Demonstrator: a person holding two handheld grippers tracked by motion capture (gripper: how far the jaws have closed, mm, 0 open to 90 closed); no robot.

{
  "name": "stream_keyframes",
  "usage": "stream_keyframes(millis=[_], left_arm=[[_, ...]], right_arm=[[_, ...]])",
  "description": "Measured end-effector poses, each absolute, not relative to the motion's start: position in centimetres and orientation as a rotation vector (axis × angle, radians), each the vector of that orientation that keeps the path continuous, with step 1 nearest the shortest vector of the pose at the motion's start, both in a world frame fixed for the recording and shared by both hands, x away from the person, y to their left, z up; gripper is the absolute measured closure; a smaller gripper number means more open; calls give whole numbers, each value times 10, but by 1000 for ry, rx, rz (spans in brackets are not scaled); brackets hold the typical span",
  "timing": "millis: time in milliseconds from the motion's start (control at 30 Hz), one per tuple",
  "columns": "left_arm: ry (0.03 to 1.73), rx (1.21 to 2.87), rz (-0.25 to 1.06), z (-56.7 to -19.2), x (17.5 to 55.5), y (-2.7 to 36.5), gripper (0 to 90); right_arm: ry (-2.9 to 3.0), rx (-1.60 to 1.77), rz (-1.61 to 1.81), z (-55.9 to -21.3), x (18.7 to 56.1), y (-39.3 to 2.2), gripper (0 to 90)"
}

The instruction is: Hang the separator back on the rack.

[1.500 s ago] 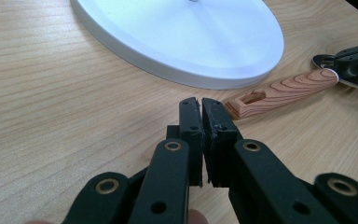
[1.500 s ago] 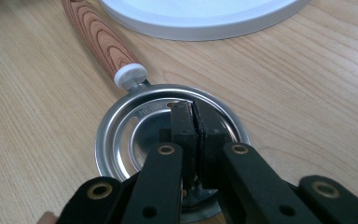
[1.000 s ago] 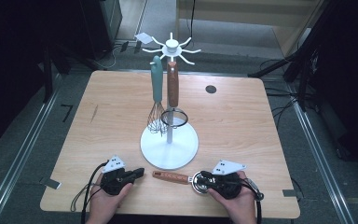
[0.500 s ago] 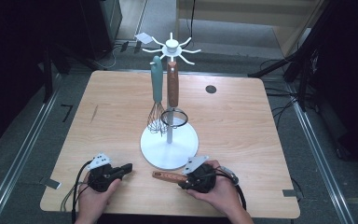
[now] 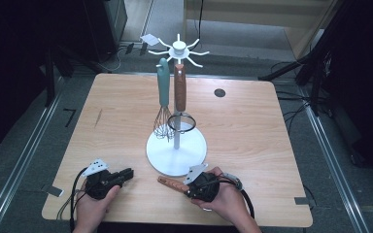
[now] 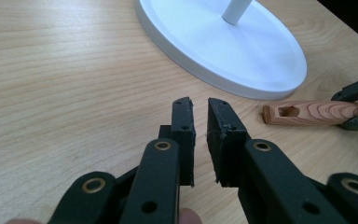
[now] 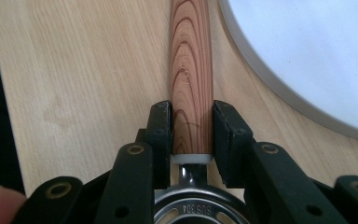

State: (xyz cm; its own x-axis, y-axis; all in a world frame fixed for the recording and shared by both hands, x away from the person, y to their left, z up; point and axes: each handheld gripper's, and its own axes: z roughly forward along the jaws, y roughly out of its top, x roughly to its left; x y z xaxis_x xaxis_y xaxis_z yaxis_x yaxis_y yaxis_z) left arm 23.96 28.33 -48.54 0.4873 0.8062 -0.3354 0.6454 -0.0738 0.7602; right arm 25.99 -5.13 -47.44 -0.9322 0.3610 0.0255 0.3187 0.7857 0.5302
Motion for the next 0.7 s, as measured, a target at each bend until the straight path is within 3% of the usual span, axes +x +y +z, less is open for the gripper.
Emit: stream_keyframes(millis=[367,500,700], left_arm=[[1253,1773,203,-489,245,289,766],[1257,1760,202,-488,246,290,765],[1244,1768,214,-486,244,291,766]], right_arm=[[2903,509,817,-468,253,-65,719],[2953,470,658,-467,251,-54,631],[3027,478,393,-462,257,-34,603]])
